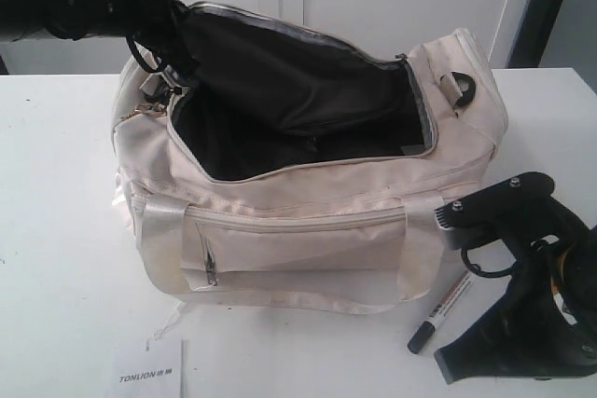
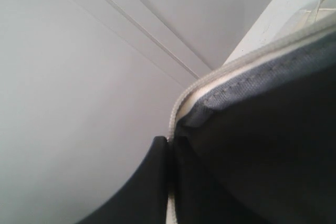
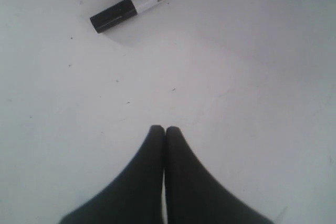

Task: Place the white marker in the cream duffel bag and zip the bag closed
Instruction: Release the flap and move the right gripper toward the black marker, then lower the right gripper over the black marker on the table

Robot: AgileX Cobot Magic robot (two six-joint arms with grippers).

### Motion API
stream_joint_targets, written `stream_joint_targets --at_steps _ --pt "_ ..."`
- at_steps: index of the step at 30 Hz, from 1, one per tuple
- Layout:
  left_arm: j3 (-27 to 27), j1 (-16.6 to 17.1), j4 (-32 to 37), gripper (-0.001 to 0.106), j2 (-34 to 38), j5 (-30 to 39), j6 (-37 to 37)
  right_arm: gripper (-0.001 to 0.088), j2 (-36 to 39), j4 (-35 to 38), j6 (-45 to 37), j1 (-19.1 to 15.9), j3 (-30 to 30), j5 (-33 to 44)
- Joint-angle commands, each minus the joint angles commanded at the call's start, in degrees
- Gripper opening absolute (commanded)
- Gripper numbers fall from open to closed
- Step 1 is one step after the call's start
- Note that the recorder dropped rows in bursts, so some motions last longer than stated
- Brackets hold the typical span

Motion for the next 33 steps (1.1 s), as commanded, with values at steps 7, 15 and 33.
stream_joint_targets --at_steps 7,15,33 --pt "0.00 0.00 0.00 0.000 0.00 0.00 0.00 0.0000 0.00 0.00 0.38 0.00 0.00 -2.28" --pt "0.00 0.00 0.00 0.000 0.00 0.00 0.00 0.0000 0.00 -1.52 14.02 0.00 0.25 -6.37" --pt "0.00 0.00 0.00 0.000 0.00 0.00 0.00 0.0000 0.00 -25.99 80.55 0.00 13.23 -22.75"
